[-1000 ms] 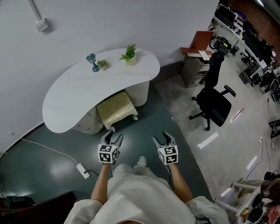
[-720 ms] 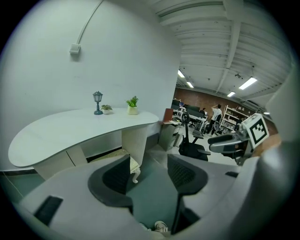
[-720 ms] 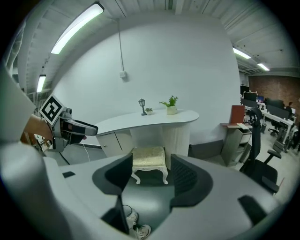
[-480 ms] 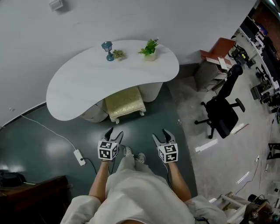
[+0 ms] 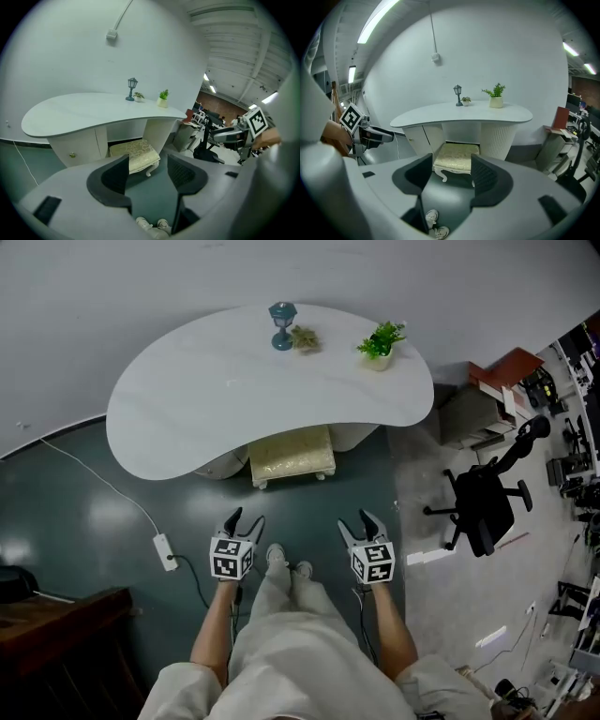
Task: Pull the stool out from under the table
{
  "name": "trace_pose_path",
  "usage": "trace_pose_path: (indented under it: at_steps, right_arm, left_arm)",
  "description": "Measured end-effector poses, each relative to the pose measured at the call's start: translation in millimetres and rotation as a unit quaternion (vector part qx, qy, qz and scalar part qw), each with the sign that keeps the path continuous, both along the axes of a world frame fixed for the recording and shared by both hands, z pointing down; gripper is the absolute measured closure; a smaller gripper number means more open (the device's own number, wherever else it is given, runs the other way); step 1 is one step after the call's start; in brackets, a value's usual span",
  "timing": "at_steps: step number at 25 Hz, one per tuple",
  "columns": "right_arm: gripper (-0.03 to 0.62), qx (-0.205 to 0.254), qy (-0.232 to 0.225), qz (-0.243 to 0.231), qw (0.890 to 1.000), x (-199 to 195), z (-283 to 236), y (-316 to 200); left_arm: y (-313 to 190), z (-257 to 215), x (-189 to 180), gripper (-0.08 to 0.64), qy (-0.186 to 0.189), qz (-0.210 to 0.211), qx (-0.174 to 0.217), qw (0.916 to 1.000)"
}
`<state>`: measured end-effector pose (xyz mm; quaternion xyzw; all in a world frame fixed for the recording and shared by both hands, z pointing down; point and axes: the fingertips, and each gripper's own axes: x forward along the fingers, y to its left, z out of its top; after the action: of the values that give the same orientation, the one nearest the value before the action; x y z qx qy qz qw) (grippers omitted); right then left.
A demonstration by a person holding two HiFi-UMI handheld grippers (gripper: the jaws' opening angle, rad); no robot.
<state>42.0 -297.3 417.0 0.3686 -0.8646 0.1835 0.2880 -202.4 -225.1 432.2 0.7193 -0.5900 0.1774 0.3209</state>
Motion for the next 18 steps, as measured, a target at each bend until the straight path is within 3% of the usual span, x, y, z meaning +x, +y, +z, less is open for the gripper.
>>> trace_pose_path:
  at_steps: [9, 18]
  right_arm:
    - [0.327, -0.008, 0.012, -0.015, 1.000, -20.0, 65.0, -35.6]
    - [0.309, -0.017, 0.015, -0.063, 0.998, -4.8, 170.2, -68.4]
  left_arm:
    - [-0.9, 68.8, -32.1, 0.316, -0.007, -0.022, -0.023, 0.9995]
    - [-12.8, 158.4, -32.9, 0.310, -0.017, -0.093, -0.026, 0.9952]
